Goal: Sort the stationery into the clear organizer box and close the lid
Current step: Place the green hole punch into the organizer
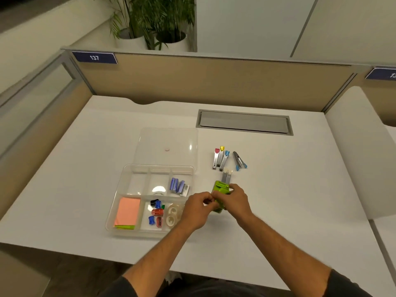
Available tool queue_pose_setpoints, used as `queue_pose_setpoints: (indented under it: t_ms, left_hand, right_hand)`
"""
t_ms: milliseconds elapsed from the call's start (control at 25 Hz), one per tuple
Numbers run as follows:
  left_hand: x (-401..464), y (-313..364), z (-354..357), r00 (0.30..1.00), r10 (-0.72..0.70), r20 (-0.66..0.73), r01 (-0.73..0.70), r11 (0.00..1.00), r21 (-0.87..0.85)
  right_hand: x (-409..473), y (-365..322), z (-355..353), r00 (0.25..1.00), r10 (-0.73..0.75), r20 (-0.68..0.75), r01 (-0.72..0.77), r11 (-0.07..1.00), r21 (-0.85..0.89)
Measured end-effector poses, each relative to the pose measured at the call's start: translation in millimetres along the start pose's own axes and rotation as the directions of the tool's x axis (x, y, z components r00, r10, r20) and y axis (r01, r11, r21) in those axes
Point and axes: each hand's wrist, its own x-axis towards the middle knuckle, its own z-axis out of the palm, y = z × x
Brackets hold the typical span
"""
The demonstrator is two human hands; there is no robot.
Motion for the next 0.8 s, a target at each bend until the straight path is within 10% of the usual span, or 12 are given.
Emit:
queue_pose_setpoints:
  t_ms: [360,800]
  left_hand:
    - [10,-57,-108,0.993,0.109,0.043,-0.109,0.994,0.007]
    - [24,-196,-221,0.982,0.174,0.078,-0.184,0.759,0.624]
  right_hand:
    - [-1,-33,82,0.998,0.006,-0.070,-0.005,1.000,0.020]
    - [2,-70,150,0.998,-0.022,-0.063,0.023,1.000,0.012]
